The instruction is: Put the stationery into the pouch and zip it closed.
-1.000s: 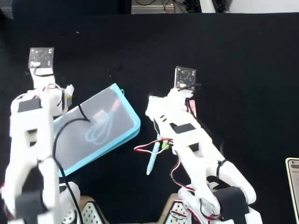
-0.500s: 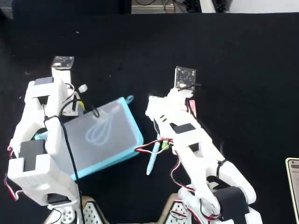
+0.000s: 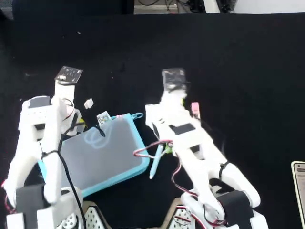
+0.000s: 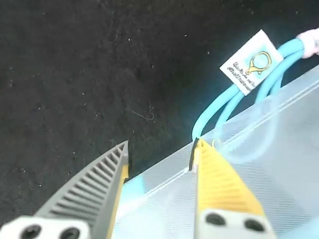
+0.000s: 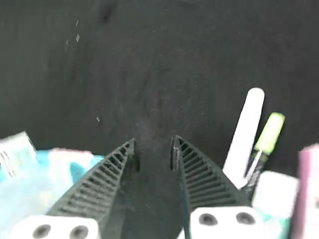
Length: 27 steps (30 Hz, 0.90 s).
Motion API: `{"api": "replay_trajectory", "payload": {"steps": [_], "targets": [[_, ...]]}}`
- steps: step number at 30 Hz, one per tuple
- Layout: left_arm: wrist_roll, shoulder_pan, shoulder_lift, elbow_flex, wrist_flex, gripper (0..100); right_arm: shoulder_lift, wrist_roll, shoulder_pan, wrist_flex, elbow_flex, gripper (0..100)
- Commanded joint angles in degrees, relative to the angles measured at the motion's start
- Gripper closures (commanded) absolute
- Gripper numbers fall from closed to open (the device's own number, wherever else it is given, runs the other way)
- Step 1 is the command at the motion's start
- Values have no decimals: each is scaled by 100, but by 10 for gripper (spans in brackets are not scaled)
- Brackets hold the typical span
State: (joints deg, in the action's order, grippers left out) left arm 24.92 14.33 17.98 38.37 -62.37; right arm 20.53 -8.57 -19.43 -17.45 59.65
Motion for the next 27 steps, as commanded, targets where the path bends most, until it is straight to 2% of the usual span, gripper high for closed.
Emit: {"api": "replay_trajectory", "payload": {"steps": [1, 4, 8, 13, 17, 20, 27], "targets": [[88, -4, 475, 242, -9, 787, -31, 2189, -105, -967, -664, 870], [88, -4, 448, 435, 0, 787, -40, 3402, -62, -1090, -585, 796], [62, -13, 378, 488, 0, 787, -40, 3956, -123, -826, -479, 737], [62, 4, 387, 523, -53, 787, -215, 3991, -369, -413, -479, 775], [53, -4, 413, 523, -53, 787, -963, 4026, -589, -105, -532, 776], [53, -4, 404, 523, -53, 787, -1622, 4026, -484, 123, -752, 776], [53, -4, 369, 523, -35, 787, -1499, 4035, -519, -378, -1015, 776]]}}
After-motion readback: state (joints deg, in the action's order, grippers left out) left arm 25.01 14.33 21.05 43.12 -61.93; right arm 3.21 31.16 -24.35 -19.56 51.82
